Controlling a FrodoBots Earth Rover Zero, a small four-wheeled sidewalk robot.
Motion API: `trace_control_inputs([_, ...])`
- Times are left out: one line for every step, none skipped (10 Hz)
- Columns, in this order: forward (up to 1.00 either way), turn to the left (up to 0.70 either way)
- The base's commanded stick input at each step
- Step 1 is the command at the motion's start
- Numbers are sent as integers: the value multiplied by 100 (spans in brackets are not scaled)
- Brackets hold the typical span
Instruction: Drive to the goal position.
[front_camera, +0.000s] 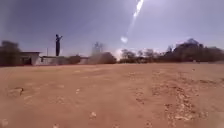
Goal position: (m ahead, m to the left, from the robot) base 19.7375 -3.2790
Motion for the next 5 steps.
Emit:
trace_control_inputs([100, -25])
trace_control_inputs([100, -27])
trace_control_inputs([100, -27])
trace_control_inputs([100, 0])
trace_control_inputs([100, 0])
